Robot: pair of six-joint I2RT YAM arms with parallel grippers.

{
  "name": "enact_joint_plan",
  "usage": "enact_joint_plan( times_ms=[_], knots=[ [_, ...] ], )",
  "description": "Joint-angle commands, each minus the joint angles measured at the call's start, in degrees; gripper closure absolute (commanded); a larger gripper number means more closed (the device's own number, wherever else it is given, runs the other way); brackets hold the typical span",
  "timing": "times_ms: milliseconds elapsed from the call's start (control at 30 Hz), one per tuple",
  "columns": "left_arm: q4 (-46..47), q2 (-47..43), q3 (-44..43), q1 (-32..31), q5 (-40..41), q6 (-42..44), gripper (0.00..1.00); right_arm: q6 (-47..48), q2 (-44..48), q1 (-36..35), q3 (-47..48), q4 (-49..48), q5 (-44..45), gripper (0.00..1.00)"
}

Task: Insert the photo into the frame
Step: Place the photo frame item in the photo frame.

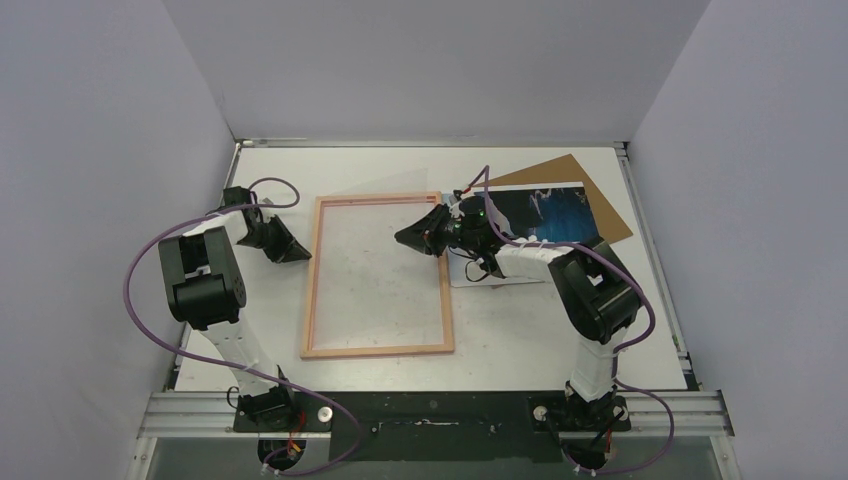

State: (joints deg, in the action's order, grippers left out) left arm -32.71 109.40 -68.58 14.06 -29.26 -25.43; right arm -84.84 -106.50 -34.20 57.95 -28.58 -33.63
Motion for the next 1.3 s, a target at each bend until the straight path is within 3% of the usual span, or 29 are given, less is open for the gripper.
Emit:
enact_joint_plan(
  times_ms=[0, 467, 767, 900, 967, 1133, 1267],
  knots=[
    [0.45, 0.46, -0.39, -0.09, 2.20, 0.58, 1.00, 1.93, 2.09, -1.26, 0.05, 0.15, 0.90, 0.88],
    [0.47, 0.29, -0.11, -0.09, 2.37, 0.56, 1.00, 18.50, 2.61, -1.66, 1.07, 9.53, 1.44, 0.71],
    [0.24, 0.28, -0.27, -0.09, 2.66, 0.59, 1.00, 18.38, 3.21, -1.18, 0.30, 6.49, -0.62, 0.58],
    [0.06, 0.18, -0.24, -0.09, 2.72, 0.60, 1.00, 17.14, 4.65, -0.55, -1.37, 3.02, -0.80, 0.42],
    [0.11, 0.19, -0.25, -0.07, 2.71, 0.56, 1.00, 15.76, 5.03, -0.29, -2.51, 0.05, -1.36, 0.39],
    [0.15, 0.18, -0.30, -0.12, 2.71, 0.51, 1.00, 10.89, 4.83, -0.34, -4.84, -8.87, -3.78, 0.40],
    [-0.07, 0.24, -0.55, -0.07, 2.63, 0.51, 1.00, 8.49, 5.11, -0.41, -6.98, -13.62, -6.03, 0.55]
  ],
)
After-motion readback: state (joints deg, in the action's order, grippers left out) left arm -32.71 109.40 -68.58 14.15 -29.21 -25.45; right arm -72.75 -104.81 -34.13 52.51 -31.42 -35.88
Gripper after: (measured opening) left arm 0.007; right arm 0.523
